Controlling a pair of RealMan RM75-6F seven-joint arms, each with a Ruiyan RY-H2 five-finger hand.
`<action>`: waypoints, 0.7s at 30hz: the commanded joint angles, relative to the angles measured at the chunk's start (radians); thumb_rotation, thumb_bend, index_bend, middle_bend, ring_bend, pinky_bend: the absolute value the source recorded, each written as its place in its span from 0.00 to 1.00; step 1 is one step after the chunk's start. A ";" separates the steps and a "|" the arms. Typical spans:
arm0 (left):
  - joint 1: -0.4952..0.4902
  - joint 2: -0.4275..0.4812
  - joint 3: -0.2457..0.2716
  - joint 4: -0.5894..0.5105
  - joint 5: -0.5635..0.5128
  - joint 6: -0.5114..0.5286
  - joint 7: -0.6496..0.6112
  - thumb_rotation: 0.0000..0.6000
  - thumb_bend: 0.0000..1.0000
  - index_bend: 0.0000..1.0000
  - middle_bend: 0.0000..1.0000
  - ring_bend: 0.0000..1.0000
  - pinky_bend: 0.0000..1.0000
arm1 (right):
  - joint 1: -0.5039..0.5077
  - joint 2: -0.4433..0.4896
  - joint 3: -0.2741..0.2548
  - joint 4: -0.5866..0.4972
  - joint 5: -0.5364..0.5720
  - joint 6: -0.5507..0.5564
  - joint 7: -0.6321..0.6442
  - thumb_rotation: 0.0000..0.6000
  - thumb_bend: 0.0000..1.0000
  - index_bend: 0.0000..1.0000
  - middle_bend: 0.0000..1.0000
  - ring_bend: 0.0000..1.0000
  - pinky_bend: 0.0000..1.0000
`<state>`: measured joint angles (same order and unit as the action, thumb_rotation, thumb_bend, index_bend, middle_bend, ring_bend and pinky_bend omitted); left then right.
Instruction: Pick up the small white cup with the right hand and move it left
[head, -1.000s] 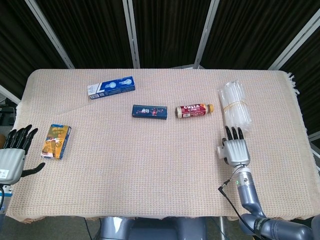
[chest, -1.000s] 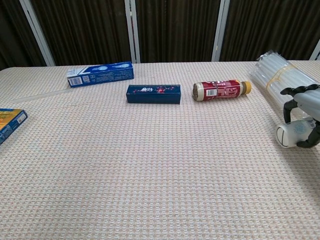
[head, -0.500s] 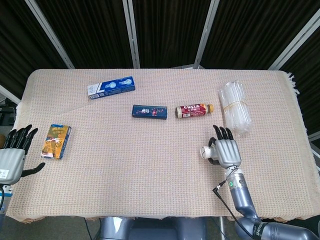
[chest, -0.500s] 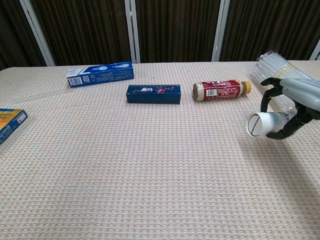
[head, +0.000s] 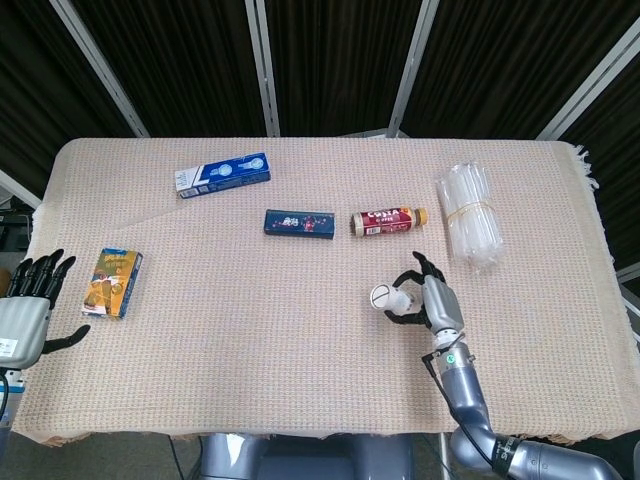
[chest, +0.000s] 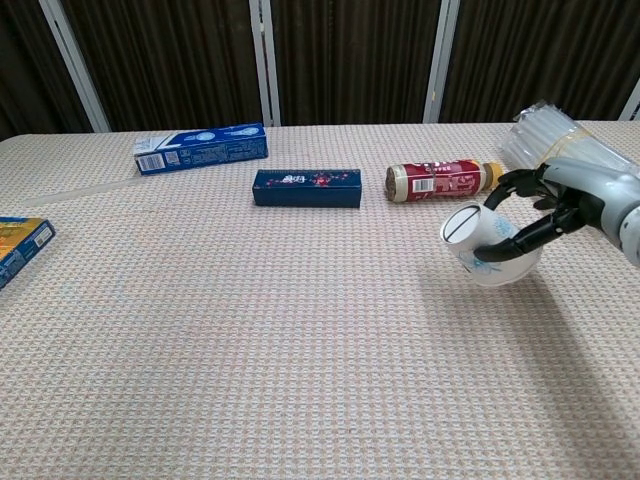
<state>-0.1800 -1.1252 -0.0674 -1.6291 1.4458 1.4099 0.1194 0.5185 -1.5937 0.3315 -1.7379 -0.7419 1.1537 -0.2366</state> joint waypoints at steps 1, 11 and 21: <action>0.000 0.000 0.000 0.000 0.000 0.000 0.000 1.00 0.11 0.00 0.00 0.00 0.00 | 0.001 -0.014 -0.007 0.023 0.010 0.001 0.002 1.00 0.05 0.47 0.00 0.00 0.00; 0.000 0.000 0.000 0.000 0.000 0.001 0.000 1.00 0.11 0.00 0.00 0.00 0.00 | -0.011 -0.022 -0.021 0.074 0.033 0.015 0.005 1.00 0.05 0.44 0.00 0.00 0.00; 0.000 0.000 0.000 -0.001 0.000 0.001 0.000 1.00 0.11 0.00 0.00 0.00 0.00 | -0.018 -0.008 -0.018 0.080 0.080 0.024 -0.020 1.00 0.05 0.37 0.00 0.00 0.00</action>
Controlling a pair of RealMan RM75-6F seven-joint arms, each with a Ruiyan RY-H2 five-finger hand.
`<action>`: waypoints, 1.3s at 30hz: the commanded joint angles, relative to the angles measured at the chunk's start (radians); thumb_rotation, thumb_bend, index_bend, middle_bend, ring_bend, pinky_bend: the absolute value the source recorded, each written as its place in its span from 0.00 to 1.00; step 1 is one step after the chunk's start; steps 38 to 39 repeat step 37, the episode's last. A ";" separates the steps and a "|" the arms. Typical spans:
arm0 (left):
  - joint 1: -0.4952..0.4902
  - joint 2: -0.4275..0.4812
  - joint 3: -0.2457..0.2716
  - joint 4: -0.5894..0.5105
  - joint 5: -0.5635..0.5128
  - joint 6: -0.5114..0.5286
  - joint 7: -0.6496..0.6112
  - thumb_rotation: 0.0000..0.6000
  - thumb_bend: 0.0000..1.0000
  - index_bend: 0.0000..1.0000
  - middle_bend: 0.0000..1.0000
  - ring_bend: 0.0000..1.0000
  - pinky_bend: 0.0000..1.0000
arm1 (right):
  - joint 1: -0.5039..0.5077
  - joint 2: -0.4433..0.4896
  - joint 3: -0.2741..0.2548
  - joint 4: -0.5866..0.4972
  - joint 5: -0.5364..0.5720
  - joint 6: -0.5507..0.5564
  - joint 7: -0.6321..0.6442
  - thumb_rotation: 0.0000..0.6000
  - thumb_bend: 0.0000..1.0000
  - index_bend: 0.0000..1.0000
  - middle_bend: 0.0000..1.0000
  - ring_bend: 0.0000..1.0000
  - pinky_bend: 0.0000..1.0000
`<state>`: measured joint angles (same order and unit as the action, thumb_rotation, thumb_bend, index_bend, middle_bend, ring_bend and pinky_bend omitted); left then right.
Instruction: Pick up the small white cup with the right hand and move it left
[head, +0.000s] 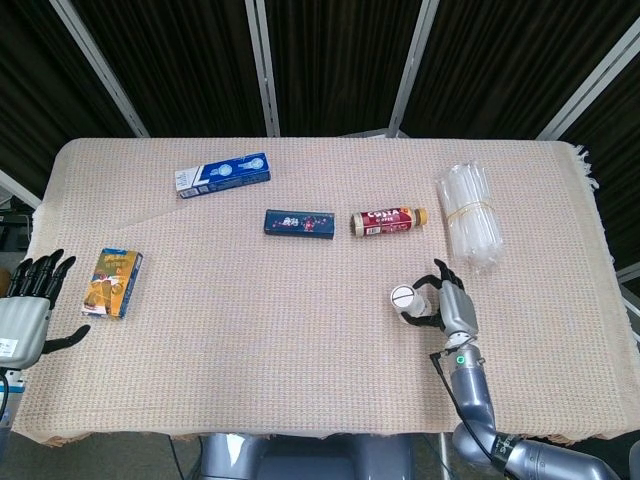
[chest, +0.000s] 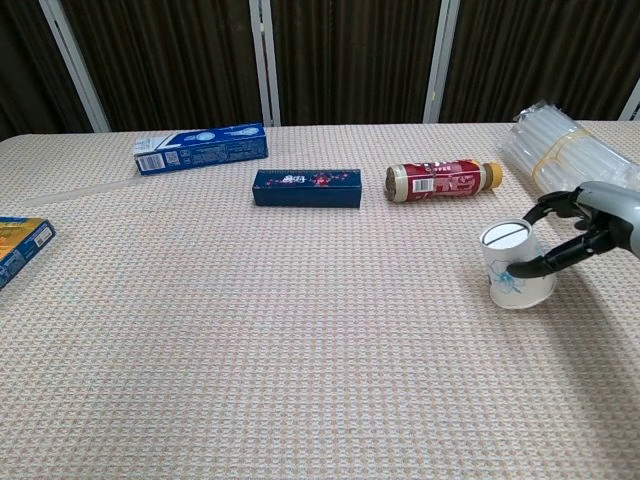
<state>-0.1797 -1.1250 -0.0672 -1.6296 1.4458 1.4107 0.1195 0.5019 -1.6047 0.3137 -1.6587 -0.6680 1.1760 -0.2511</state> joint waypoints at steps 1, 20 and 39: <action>0.000 0.000 0.000 0.000 0.000 0.000 0.000 1.00 0.11 0.00 0.00 0.00 0.00 | -0.002 0.006 -0.002 0.001 0.010 0.003 -0.010 1.00 0.05 0.36 0.00 0.00 0.00; 0.000 0.000 0.001 0.002 0.004 0.001 -0.006 1.00 0.11 0.00 0.00 0.00 0.00 | -0.061 0.194 -0.094 -0.180 -0.130 0.121 -0.140 1.00 0.06 0.08 0.00 0.00 0.00; 0.000 -0.001 0.000 0.002 0.000 -0.001 -0.005 1.00 0.11 0.00 0.00 0.00 0.00 | -0.192 0.360 -0.207 -0.008 -0.544 0.271 -0.047 1.00 0.00 0.02 0.00 0.00 0.00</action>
